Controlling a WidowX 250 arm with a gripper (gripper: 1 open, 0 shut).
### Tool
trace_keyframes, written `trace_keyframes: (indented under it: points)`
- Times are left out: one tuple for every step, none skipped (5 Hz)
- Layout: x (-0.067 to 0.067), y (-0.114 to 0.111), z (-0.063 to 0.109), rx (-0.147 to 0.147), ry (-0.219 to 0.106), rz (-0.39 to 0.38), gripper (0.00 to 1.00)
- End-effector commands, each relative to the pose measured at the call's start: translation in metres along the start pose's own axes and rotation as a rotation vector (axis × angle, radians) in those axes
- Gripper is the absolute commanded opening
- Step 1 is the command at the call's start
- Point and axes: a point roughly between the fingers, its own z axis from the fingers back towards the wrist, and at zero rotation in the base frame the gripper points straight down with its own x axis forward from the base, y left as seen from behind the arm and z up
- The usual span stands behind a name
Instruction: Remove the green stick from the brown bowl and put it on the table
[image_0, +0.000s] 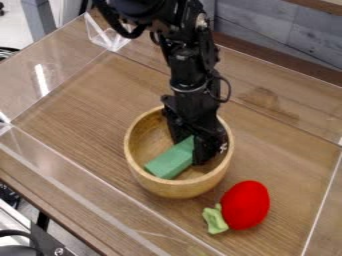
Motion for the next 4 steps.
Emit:
trace_keyframes:
  points:
    - [0.006,0.003,-0.002,-0.006,0.007,-0.040,0.00]
    - [-0.001,0.000,0.000,-0.012,0.008,-0.056,0.00]
    - [-0.007,-0.003,0.001,-0.019,0.010,-0.074,0.00]
    - [-0.008,-0.004,0.009,-0.025,0.007,-0.055,0.00]
